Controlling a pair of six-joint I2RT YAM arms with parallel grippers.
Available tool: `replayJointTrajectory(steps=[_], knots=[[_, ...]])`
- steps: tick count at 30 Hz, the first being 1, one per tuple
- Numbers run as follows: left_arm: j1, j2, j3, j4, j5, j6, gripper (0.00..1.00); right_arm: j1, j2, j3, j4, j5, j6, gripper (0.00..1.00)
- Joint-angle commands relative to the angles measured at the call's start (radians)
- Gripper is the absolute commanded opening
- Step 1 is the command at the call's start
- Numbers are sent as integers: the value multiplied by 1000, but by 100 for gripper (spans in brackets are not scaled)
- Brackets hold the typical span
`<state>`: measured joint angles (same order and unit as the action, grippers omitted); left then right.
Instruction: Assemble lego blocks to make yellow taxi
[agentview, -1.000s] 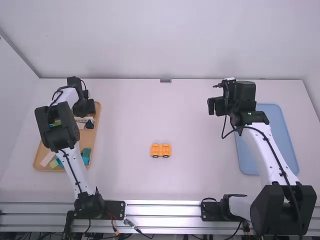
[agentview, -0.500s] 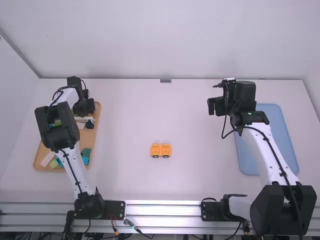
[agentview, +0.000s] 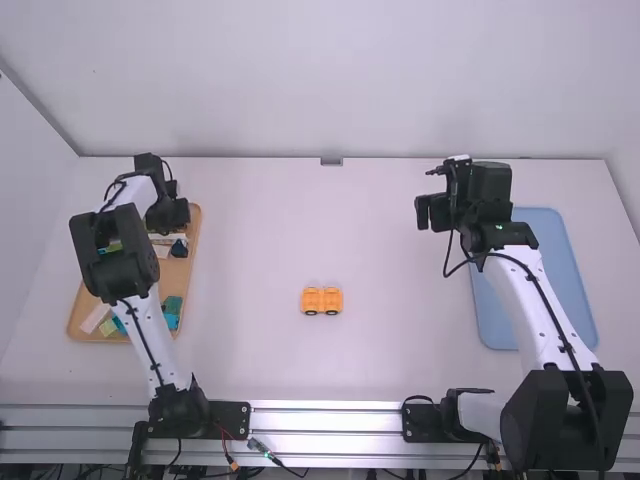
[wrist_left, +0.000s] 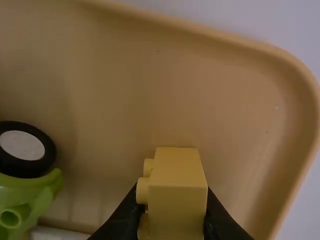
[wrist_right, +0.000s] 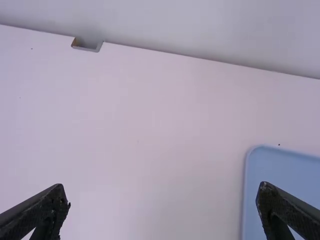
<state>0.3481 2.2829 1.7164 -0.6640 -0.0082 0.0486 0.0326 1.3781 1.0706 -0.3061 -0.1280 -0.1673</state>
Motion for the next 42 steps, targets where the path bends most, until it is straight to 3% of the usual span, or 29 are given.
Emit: replayJointTrajectory(steps=[1, 7, 16, 19, 24, 29, 30, 36, 42], knots=[[5, -5, -21, -8, -40, 10, 2, 0, 8, 35, 11, -4, 2, 99], [-16, -42, 3, -19, -158, 7, 2, 0, 8, 35, 50, -6, 14, 99], [-113, -230, -39, 76, -50, 46, 2, -2, 10, 35, 74, -105, 96, 99], [-181, -317, -99, 108, -55, 124, 2, -2, 10, 35, 75, -183, 92, 99], [-405, -446, -242, 134, -63, 405, 2, 0, 72, 35, 127, -375, 120, 99], [-566, -518, -370, 271, -60, 512, 2, -3, 164, 35, 156, -462, 194, 99], [-618, -558, -433, 330, -59, 555, 2, -16, 204, 35, 161, -550, 192, 99], [-726, -689, -576, 378, -6, 673, 2, -73, 302, 35, 175, -905, 134, 99], [-782, -831, -636, 312, 151, 767, 2, -75, 368, 35, 122, -1025, 56, 99]])
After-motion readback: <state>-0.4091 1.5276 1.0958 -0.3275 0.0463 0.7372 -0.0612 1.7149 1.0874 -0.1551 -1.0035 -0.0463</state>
